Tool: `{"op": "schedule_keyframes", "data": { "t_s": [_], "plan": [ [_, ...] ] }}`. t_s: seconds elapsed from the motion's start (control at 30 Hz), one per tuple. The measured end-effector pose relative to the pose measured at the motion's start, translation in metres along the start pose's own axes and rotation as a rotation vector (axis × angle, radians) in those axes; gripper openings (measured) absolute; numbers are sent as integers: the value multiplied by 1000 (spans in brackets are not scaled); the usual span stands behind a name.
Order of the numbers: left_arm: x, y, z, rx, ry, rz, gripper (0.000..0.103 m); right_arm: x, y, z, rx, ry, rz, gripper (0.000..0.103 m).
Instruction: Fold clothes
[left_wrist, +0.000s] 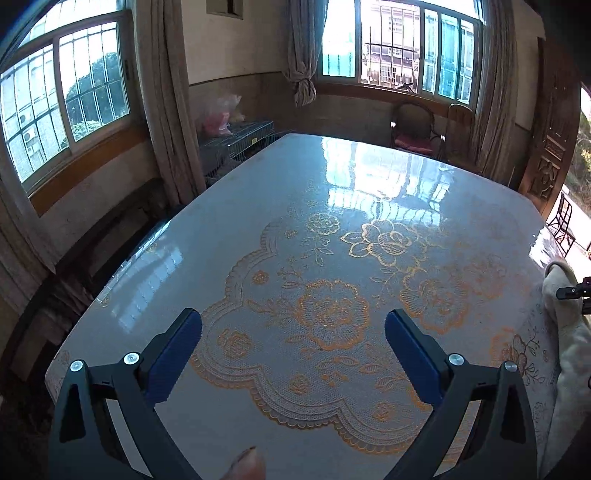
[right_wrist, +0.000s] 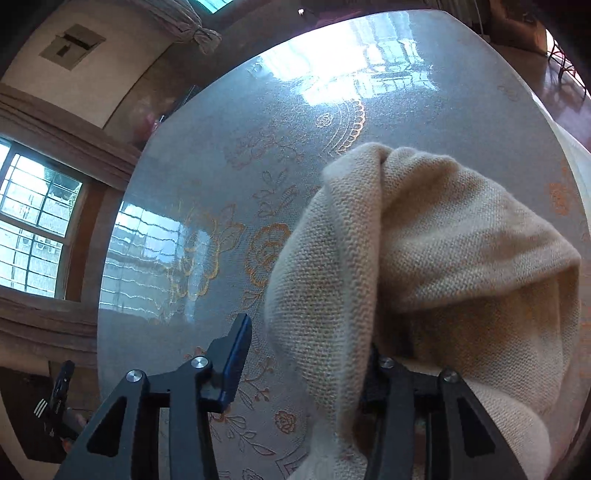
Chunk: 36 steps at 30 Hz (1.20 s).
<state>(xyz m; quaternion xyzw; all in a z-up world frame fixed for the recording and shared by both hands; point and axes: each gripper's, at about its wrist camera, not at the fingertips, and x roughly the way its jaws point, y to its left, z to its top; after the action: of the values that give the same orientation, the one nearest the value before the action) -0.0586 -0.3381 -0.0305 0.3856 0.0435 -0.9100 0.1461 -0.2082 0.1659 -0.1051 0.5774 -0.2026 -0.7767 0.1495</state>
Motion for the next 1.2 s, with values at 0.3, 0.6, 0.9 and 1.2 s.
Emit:
{"op": "schedule_keyframes", "data": {
  "t_s": [0.3, 0.6, 0.9, 1.2],
  "plan": [
    [-12, -13, 20, 29, -59, -20, 101, -15, 55, -13, -65, -124, 58, 7],
    [-19, 7, 64, 75, -130, -76, 101, -30, 190, 30, -128, -339, 182, 12],
    [-23, 67, 78, 91, -224, 9, 101, 33, 280, -8, -406, 34, 99, 28],
    [-3, 32, 73, 191, -207, -112, 101, -83, 25, -74, 164, -124, -75, 30]
  ]
}}
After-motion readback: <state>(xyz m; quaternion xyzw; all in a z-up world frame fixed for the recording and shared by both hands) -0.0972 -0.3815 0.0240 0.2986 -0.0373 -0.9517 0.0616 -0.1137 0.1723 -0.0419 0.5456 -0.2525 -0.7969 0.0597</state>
